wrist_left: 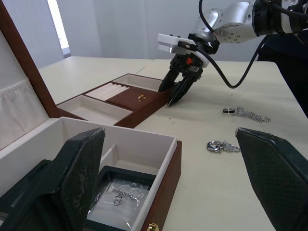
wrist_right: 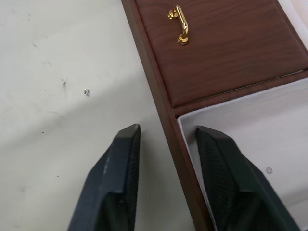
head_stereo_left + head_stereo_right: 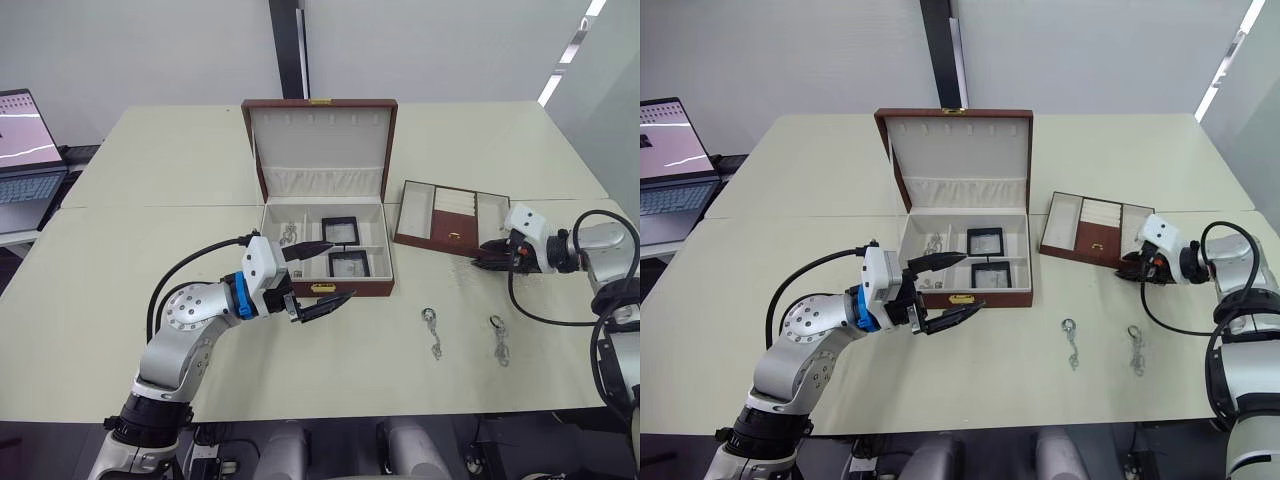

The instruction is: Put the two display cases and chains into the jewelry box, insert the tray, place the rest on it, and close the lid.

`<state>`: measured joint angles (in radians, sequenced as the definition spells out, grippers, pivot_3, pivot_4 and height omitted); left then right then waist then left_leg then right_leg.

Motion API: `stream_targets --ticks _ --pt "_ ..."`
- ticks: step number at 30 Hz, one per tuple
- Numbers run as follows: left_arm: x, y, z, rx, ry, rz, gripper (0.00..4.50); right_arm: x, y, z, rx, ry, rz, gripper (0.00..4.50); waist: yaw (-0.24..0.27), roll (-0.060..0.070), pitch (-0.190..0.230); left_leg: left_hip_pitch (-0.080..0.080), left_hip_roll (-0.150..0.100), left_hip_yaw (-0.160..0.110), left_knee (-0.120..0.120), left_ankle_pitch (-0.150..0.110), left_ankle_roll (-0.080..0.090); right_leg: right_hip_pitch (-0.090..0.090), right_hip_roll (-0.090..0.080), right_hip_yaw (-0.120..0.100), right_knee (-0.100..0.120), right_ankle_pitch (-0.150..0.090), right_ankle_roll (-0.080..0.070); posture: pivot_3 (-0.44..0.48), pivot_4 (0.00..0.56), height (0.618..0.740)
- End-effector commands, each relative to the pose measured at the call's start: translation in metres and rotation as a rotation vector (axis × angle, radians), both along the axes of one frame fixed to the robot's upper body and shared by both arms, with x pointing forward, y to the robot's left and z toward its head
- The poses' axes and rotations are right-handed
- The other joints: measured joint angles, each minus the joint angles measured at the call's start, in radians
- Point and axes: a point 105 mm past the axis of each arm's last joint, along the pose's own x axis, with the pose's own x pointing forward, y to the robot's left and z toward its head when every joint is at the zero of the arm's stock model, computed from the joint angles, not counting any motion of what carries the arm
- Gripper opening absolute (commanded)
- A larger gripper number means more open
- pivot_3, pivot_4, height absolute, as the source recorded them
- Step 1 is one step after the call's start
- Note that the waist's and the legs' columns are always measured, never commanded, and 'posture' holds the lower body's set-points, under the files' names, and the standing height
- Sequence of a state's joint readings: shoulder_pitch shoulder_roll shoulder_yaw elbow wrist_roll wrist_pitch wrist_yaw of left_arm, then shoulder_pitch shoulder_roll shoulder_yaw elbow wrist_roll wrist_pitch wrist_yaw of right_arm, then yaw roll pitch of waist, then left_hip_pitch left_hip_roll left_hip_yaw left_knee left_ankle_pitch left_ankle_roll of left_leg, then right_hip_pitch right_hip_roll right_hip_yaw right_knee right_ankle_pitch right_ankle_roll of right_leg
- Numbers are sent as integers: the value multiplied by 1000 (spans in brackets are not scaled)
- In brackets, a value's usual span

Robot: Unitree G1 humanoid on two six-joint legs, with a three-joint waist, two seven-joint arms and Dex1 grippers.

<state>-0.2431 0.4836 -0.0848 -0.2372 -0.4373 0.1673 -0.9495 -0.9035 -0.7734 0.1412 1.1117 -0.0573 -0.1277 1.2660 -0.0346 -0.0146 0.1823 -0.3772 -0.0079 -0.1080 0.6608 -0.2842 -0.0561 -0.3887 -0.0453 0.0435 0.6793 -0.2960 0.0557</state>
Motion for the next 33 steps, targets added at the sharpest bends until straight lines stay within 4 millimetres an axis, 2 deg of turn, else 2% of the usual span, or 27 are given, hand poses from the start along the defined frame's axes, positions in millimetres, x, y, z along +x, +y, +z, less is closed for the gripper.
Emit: stream_targets --ticks 1,5,15,19,23,27,33 --pt "-2 -4 9 -8 -49 -12 4500 4 2 13 14 -42 15 836 0 0 0 0 0 0 0 0 0 0 0 0 0 0 0 0 150 740" --pt "-1 -5 10 -15 -51 -15 4500 3 0 15 15 -47 14 71 0 0 0 0 0 0 0 0 0 0 0 0 0 0 0 0 150 740" --pt "-2 -7 11 -32 -70 -10 4500 -3 -8 33 52 -85 14 14 2 0 0 0 0 0 0 0 -1 0 0 0 0 0 0 0 150 740" --pt "-4 0 8 -39 -65 29 4500 -18 -12 41 45 -90 40 14 2 0 0 -1 0 -1 0 0 0 0 -1 0 0 0 0 0 150 740" --pt "-12 22 -2 -37 -36 120 4500 -56 -15 52 -7 -59 82 14 5 5 0 -1 1 -1 -1 0 1 -1 -1 0 -1 -1 0 0 150 740" --pt "-18 37 -6 -45 -26 193 4500 -84 4 59 -10 -25 134 14 3 6 1 -3 1 -1 0 -1 1 -1 -2 0 0 0 0 0 150 740" --pt "-28 53 -10 -70 0 294 4500 -103 53 73 39 -24 257 14 1 6 1 2 1 1 0 -1 1 2 1 1 0 0 1 0 150 740"
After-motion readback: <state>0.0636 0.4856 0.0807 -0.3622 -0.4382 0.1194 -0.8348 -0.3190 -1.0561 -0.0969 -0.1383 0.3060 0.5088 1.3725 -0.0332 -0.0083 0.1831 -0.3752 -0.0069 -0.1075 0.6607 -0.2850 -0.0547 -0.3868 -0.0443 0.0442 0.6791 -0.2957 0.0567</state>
